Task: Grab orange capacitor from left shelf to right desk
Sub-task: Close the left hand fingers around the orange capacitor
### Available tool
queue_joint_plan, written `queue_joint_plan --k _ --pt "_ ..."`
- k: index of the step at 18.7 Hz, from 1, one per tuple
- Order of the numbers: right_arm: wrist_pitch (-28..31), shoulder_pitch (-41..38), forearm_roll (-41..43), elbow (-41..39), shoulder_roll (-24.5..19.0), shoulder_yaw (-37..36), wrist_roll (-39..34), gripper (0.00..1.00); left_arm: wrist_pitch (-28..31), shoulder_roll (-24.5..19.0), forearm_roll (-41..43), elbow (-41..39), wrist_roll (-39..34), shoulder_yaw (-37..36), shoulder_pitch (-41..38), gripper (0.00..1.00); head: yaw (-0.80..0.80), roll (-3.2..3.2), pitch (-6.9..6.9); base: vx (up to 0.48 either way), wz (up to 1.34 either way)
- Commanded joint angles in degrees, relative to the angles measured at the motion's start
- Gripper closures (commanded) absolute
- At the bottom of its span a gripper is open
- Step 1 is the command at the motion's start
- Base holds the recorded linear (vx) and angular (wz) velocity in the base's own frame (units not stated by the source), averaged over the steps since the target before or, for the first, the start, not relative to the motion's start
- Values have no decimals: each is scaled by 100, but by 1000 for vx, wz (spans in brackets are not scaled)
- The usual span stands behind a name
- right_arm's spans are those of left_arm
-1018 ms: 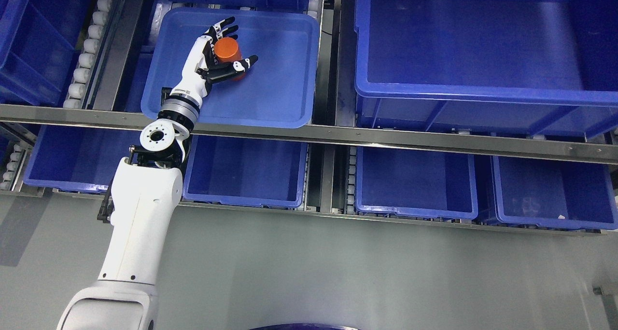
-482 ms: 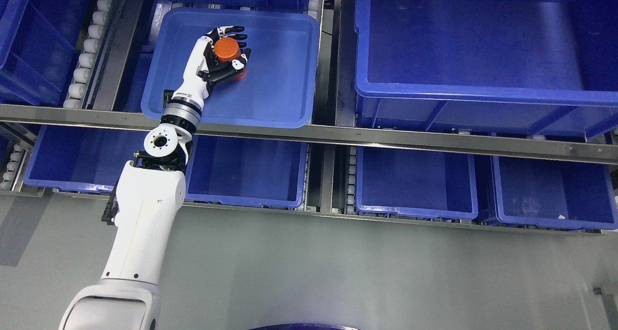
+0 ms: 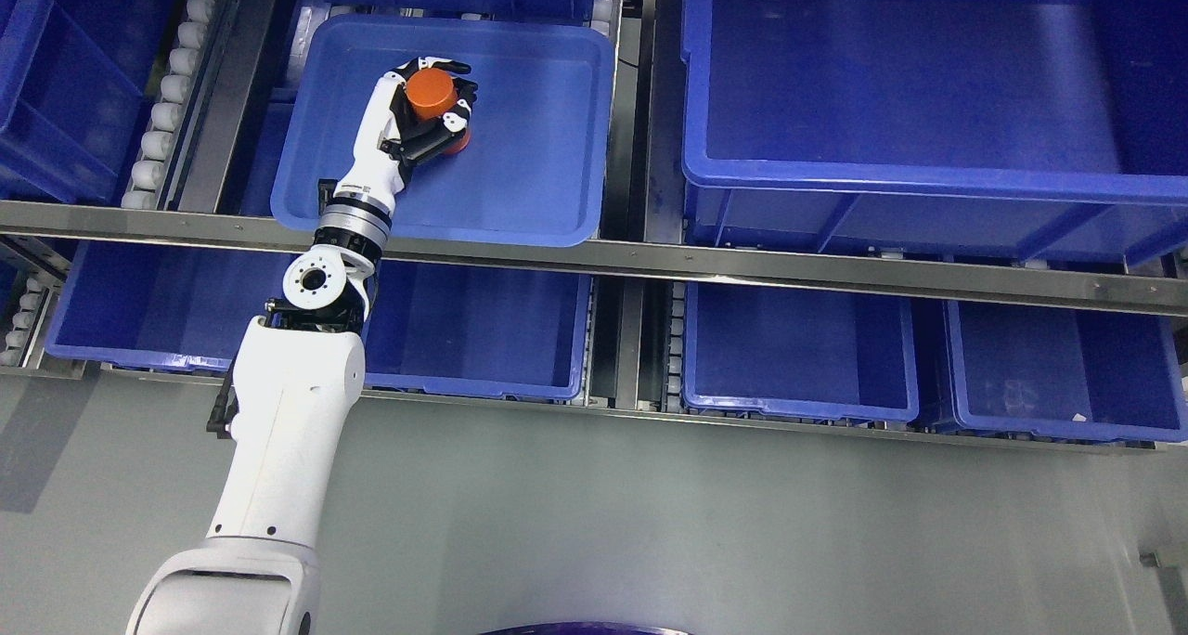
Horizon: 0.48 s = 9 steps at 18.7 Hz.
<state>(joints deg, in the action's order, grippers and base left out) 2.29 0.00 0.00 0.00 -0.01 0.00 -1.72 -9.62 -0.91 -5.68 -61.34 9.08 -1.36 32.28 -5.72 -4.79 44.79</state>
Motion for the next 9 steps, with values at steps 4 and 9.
queue_joint_plan --k 4,9 --pt "0 -193 0 -132 101 -70 -4 0 -584 -9 -459 -307 32 83 217 100 0 0 0 0 0" --pt "0 -193 0 -132 101 -70 -4 0 -1023 -9 -583 -1651 -21 83 104 98 0 0 0 0 0"
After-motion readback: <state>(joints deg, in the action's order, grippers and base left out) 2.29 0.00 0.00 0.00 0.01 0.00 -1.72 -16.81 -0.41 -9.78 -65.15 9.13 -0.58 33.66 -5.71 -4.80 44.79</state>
